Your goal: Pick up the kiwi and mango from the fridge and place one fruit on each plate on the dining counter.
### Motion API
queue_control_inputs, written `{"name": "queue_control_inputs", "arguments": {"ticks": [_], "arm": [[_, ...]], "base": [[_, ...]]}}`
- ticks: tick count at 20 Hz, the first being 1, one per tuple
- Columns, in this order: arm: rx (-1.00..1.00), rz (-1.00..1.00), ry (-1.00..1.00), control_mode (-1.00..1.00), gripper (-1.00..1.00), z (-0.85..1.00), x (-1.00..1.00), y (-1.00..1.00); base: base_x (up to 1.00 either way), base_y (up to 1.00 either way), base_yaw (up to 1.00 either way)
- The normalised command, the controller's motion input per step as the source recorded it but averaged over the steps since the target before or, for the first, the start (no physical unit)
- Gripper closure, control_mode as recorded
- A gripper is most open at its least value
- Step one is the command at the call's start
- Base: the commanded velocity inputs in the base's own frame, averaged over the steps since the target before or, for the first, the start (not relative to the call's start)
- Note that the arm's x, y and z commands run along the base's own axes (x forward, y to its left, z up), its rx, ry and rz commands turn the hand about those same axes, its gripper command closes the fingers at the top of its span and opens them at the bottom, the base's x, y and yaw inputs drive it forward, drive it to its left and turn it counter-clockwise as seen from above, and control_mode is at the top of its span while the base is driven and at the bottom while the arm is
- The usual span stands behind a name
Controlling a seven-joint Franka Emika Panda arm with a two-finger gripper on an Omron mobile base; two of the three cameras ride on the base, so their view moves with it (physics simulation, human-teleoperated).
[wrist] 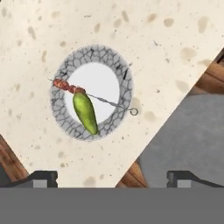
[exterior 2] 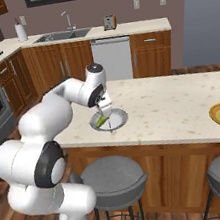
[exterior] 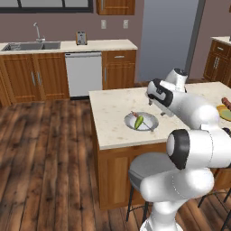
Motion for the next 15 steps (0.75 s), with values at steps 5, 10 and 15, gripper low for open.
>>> {"name": "queue_control_inputs", "arguments": {"ticks": [5, 10, 15], "arm": [[0.0, 0.33, -0.09, -1.0, -1.0, 0.3, -0.6, 0.0], [0.0, 0.39, -0.07, -1.0, -1.0, 0.29, -0.52, 0.0], [0.0, 0.41, -0.06, -1.0, -1.0, 0.19, -0.51, 0.0]], "base": [[0.0, 0.0, 0.0], [0.0, 0.0, 0.0], [0.0, 0.0, 0.0]]}}
